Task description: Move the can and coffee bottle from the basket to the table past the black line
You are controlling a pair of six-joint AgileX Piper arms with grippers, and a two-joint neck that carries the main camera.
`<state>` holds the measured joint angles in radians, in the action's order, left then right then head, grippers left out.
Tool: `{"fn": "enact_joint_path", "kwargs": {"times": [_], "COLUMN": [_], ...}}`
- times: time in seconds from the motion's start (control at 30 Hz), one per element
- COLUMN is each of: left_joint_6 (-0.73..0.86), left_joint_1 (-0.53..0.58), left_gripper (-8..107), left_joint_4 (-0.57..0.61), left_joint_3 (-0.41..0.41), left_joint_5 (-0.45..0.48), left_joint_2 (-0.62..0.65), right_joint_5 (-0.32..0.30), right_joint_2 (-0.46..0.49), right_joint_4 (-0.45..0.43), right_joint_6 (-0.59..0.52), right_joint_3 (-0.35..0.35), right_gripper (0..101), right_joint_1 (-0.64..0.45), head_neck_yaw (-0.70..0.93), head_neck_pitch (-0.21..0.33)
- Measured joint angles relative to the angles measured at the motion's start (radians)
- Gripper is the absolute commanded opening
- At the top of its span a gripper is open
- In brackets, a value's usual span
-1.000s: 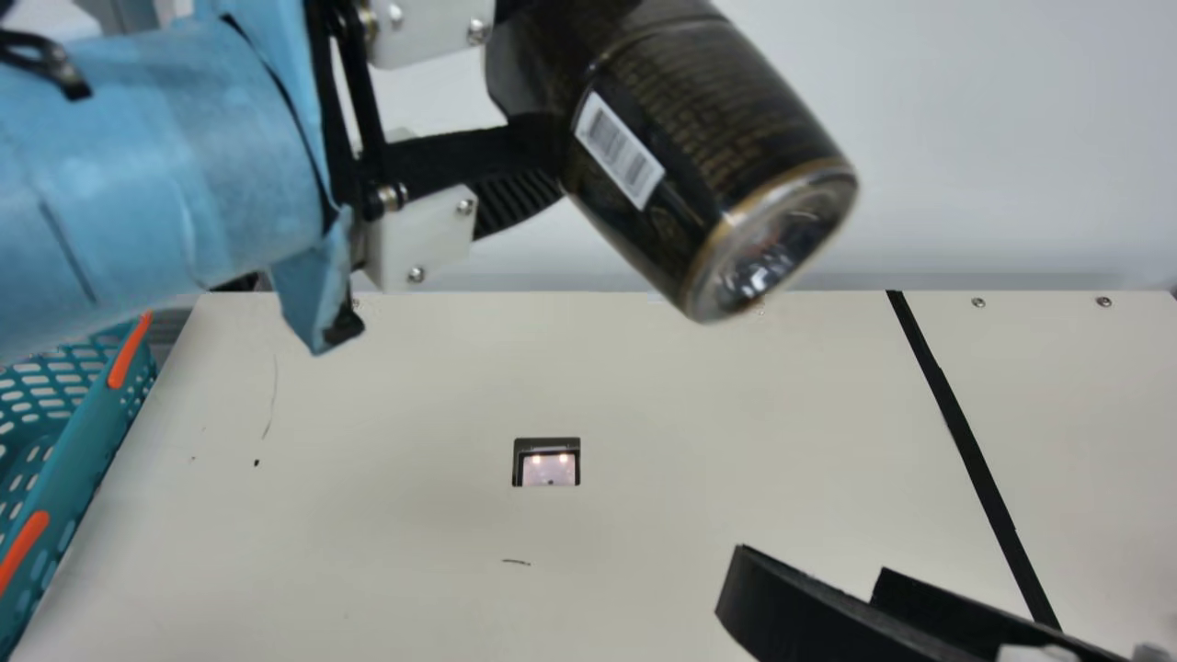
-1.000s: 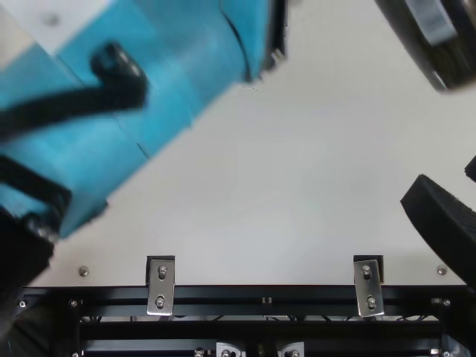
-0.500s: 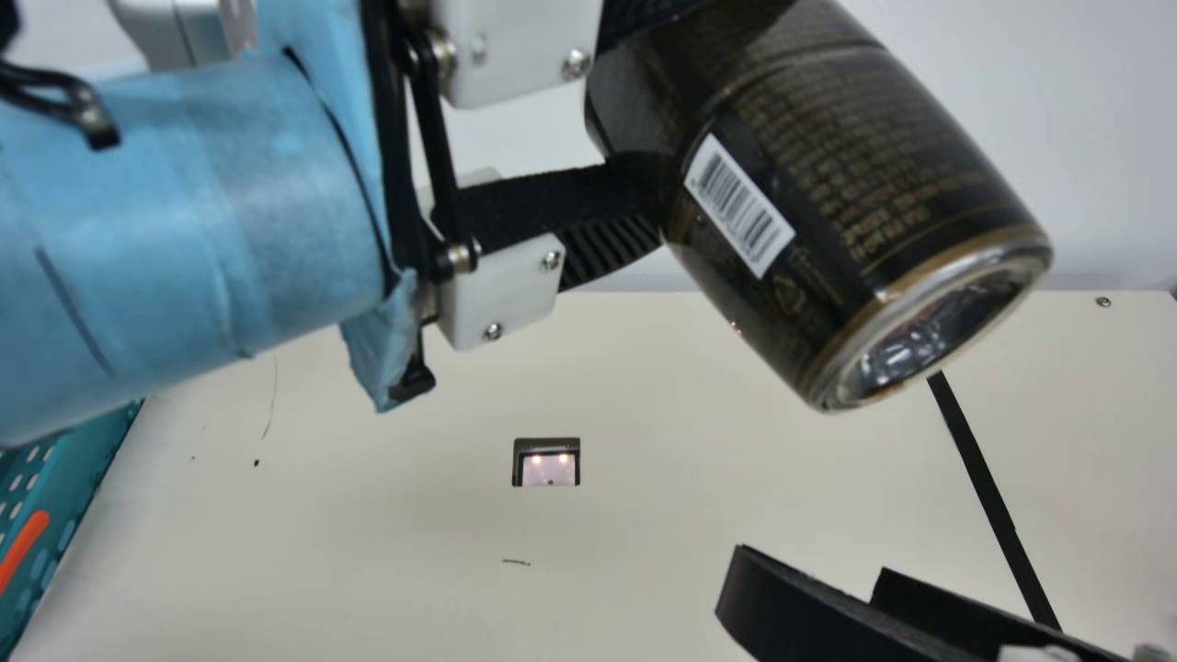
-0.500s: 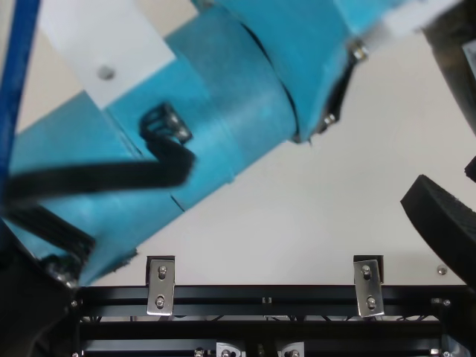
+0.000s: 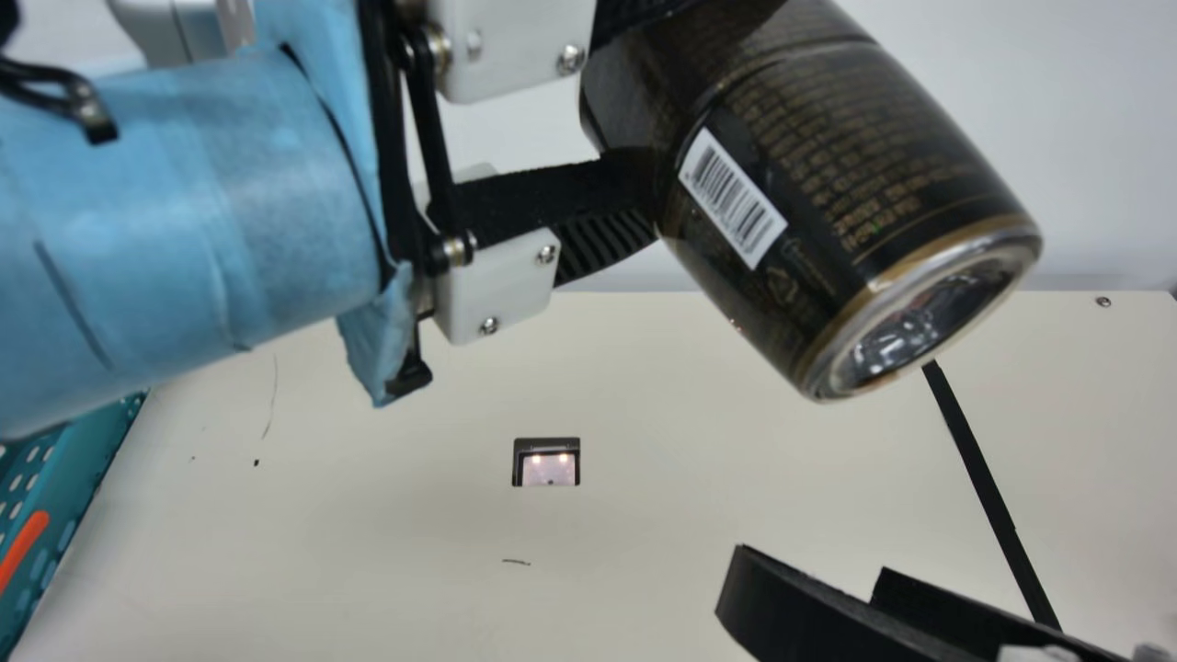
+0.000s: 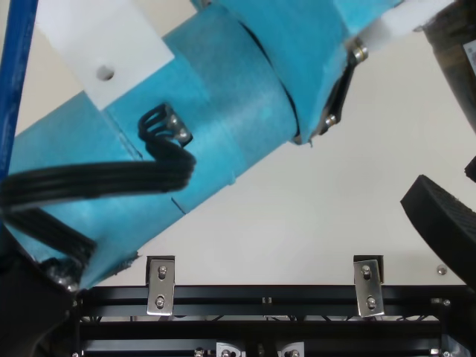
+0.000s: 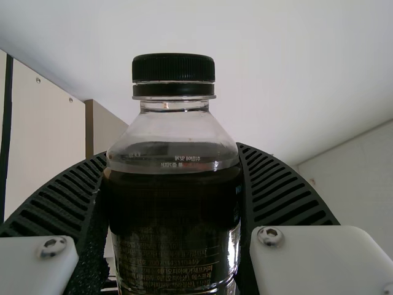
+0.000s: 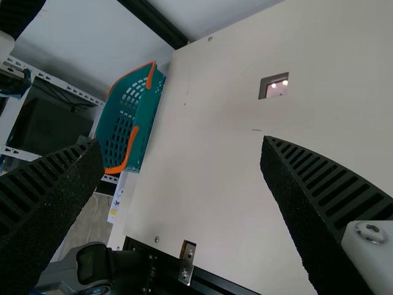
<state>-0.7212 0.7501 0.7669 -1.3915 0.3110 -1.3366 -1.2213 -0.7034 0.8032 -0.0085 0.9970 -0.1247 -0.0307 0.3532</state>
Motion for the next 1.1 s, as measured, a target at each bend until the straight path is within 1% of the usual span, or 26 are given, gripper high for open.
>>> {"fn": "enact_joint_path", "kwargs": {"times": [0.3, 0.47, 0.57, 0.6, 0.63, 0.83, 0.97, 1.1], "left_joint_6": [0.005, 0.06, 0.094, 0.109, 0.122, 0.227, 0.317, 0.421], "left_joint_1": [-0.005, -0.052, -0.107, -0.127, -0.147, -0.278, -0.371, -0.459], "left_gripper": [10, 10, 10, 10, 10, 10, 10, 10], "left_joint_4": [0.003, 0.056, 0.067, 0.073, 0.073, 0.123, 0.203, 0.318], "left_joint_3": [0.002, 0.013, 0.021, 0.024, 0.024, 0.043, 0.079, 0.131], "left_joint_5": [0.0, 0.009, 0.024, 0.026, 0.036, 0.09, 0.135, 0.191], "left_joint_2": [0.0, 0.002, 0.008, 0.011, 0.011, 0.033, 0.055, 0.077], "right_joint_5": [0.0, 0.0, 0.0, 0.0, 0.0, 0.0, 0.0, 0.0], "right_joint_2": [0.0, 0.0, 0.0, 0.0, 0.0, 0.0, 0.0, 0.0], "right_joint_4": [0.0, 0.0, 0.0, 0.0, 0.0, 0.0, 0.0, 0.0], "right_joint_6": [0.0, 0.0, 0.0, 0.0, 0.0, 0.0, 0.0, 0.0], "right_joint_3": [0.0, 0.0, 0.0, 0.0, 0.0, 0.0, 0.0, 0.0], "right_gripper": [101, 101, 101, 101, 101, 101, 101, 101], "right_joint_1": [0.0, 0.0, 0.0, 0.0, 0.0, 0.0, 0.0, 0.0], "head_neck_yaw": [0.0, 0.0, 0.0, 0.0, 0.0, 0.0, 0.0, 0.0], "head_neck_pitch": [0.0, 0.0, 0.0, -0.01, 0.0, 0.0, 0.0, 0.0]}}
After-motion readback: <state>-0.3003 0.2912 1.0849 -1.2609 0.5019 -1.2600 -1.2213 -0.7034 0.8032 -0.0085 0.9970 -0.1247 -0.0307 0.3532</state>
